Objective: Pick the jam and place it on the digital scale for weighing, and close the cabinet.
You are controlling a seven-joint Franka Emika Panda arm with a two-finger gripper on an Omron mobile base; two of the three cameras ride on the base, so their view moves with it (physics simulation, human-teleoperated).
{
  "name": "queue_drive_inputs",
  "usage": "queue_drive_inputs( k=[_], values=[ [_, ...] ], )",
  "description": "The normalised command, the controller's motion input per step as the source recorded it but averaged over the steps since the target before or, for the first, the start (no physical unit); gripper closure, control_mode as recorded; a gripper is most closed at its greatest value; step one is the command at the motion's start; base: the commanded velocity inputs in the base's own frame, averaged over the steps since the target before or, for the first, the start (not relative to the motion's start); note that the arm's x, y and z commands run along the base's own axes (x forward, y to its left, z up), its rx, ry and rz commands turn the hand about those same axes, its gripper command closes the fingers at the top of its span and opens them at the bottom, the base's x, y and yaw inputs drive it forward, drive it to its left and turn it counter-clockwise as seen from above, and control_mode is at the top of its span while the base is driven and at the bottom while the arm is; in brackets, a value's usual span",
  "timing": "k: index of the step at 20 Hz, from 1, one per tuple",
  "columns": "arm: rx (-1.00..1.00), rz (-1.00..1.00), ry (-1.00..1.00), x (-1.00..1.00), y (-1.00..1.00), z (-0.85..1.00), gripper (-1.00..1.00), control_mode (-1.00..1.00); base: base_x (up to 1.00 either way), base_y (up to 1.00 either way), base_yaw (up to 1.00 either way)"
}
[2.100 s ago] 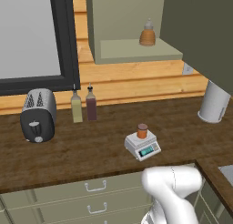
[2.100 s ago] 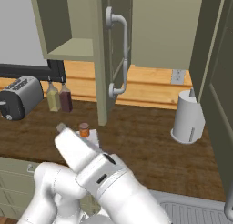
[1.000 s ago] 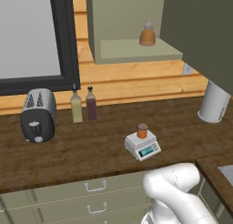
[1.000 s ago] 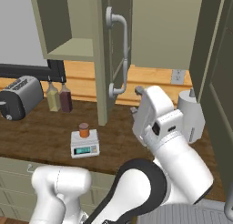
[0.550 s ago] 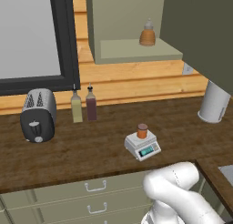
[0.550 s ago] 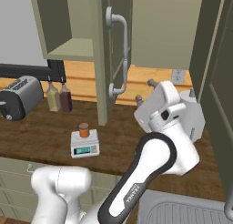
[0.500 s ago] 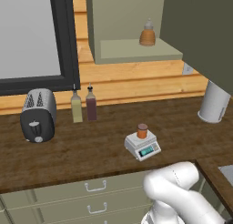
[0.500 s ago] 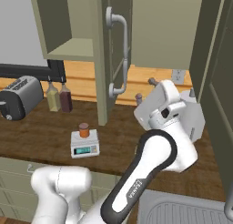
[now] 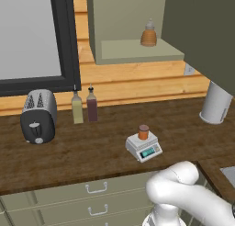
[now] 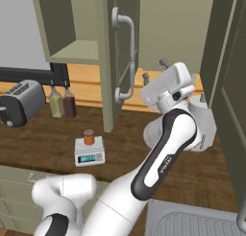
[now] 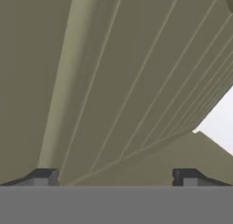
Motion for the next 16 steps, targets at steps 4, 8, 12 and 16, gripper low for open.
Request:
queue_drive_inputs(
  k=[4,8,12,16],
  values=[
    [0.00,0.08,-0.26,-0.04,0.87,0.74,-1.00,-1.00,0.00,0.00,0.00],
    [0.00,0.08,-0.20,-0.09,1.00,0.52,-1.00,-1.00,0.00,0.00,0.00],
    [-0.02,0.05,-0.19,-0.17,1.00,0.36,-1.00,-1.00,0.00,0.00,0.00],
    [-0.12,-0.08,-0.03,0.53,1.00,0.03,-1.00,-1.00,0.00,0.00,0.00]
  ],
)
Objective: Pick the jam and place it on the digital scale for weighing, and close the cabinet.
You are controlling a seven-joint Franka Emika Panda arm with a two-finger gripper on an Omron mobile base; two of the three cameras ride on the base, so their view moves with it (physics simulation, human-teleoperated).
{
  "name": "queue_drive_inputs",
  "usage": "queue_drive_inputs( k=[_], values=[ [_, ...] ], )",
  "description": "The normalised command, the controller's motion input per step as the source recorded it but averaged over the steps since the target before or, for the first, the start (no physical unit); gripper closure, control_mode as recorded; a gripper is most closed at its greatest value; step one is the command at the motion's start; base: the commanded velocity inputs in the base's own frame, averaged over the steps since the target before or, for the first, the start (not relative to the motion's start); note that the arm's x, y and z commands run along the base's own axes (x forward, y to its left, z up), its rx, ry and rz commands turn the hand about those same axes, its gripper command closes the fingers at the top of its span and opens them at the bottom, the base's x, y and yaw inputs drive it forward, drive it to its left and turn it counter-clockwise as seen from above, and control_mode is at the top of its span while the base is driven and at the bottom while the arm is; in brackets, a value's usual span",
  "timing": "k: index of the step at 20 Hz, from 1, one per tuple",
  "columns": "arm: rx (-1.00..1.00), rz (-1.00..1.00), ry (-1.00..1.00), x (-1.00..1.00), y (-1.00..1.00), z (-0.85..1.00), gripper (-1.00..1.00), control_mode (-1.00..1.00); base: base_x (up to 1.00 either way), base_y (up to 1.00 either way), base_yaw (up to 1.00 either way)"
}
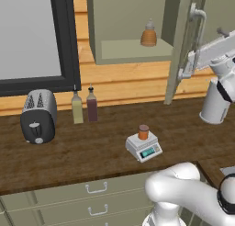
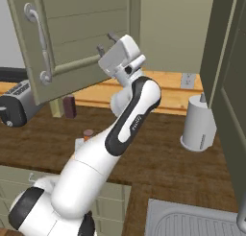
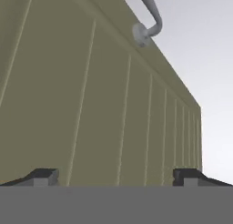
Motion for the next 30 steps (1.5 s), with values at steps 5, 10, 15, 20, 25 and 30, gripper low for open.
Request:
queue_drive_inputs(
  k=[5,10,15,20,25,30],
  values=[
    [-0.15,-0.27,0.04,0.93,0.91,0.00,-1.00,-1.00,0.00,0.00,0.00],
    [-0.13,-0.46,0.14,0.73,0.36,0.00,-1.00,-1.00,0.00,0.00,0.00],
    [-0.12,-0.61,0.14,0.83,0.14,0.00,-1.00,-1.00,0.00,0.00,0.00],
    [-0.02,-0.43,0.22,1.00,0.00,-0.16,-1.00,-1.00,0.00,0.00,0.00],
    [0.01,-0.21,0.19,1.00,-0.35,-0.48,-1.00,-1.00,0.00,0.00,0.00],
    [0.01,-0.12,0.10,1.00,-0.36,-0.34,-1.00,-1.00,0.00,0.00,0.00]
  ],
)
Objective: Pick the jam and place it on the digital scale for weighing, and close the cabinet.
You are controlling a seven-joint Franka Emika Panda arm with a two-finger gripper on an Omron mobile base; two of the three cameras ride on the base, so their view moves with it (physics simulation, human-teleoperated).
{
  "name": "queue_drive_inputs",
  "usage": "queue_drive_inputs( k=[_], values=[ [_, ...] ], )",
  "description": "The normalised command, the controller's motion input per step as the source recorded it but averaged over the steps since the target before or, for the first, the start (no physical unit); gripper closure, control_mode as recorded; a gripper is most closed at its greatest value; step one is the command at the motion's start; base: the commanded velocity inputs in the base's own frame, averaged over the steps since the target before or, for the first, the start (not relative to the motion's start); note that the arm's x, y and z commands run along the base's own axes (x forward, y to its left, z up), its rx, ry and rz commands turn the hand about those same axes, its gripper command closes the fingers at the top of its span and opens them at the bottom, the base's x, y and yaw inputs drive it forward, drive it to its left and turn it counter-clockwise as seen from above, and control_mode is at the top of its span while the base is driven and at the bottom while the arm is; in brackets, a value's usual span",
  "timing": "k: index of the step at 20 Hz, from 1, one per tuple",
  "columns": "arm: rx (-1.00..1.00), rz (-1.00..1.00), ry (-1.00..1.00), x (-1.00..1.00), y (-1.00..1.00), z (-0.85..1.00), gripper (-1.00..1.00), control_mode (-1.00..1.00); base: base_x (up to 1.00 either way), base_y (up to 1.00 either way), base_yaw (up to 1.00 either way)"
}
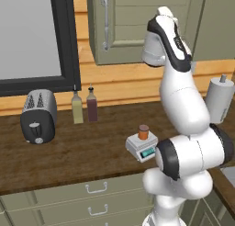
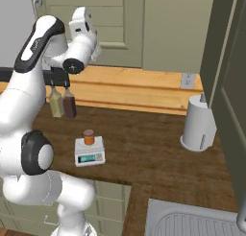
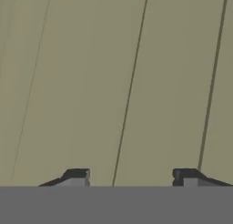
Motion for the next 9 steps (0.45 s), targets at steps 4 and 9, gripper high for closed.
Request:
queue_drive_inputs(
  k=[4,9],
  values=[
    [0.01,-0.08,0.03,0.86,-0.36,-0.01,-1.00,-1.00,0.00,0.00,0.00],
    [0.05,-0.03,0.03,0.55,-0.47,0.00,-1.00,-1.00,0.00,0.00,0.00]
  ],
)
